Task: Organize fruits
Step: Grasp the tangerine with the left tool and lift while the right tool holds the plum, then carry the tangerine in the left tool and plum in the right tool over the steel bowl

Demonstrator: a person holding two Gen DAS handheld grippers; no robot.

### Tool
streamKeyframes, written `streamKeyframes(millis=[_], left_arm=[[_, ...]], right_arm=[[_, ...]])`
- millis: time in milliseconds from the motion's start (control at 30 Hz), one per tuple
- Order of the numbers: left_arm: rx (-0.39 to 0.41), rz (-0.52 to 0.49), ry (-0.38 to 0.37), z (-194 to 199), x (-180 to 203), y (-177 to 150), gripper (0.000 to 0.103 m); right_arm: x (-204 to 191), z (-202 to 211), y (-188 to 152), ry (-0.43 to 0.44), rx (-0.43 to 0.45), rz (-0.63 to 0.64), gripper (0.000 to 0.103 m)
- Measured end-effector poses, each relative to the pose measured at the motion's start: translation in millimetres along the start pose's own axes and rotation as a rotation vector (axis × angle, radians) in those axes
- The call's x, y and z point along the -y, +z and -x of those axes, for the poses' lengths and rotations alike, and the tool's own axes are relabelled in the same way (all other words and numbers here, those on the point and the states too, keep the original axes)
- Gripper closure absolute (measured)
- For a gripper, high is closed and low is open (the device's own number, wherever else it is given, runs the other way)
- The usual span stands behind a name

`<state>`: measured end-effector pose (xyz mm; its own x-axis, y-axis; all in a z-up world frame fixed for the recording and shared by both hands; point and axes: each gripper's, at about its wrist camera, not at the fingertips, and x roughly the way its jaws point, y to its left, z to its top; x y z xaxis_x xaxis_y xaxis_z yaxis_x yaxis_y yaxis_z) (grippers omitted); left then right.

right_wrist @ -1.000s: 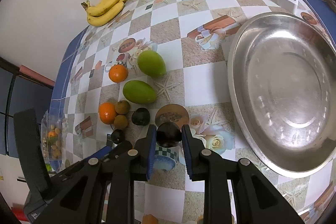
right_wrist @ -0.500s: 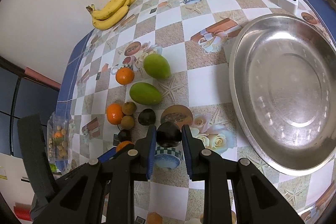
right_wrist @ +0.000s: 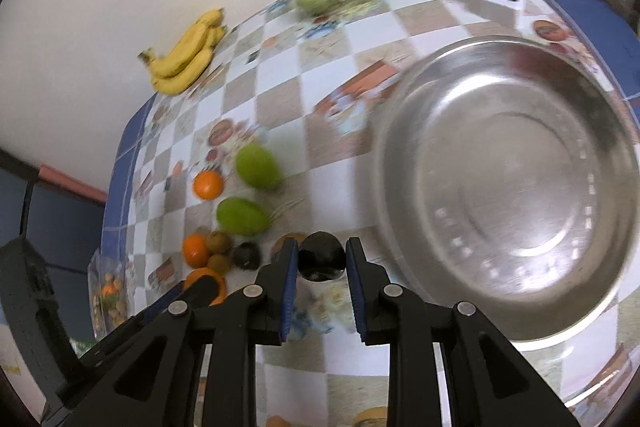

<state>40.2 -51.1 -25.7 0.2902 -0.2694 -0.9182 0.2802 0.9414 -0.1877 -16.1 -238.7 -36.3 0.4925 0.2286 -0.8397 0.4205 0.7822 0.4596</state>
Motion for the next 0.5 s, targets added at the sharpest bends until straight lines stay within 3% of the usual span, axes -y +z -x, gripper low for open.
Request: streamKeyframes(millis=[500], left_arm=[[-0.005,-0.260,-0.111,-14.1,115.0,20.4,0.064]], right_arm=[[75.6,29.7,19.2,-0.112,0.108,-0.213,0.078]])
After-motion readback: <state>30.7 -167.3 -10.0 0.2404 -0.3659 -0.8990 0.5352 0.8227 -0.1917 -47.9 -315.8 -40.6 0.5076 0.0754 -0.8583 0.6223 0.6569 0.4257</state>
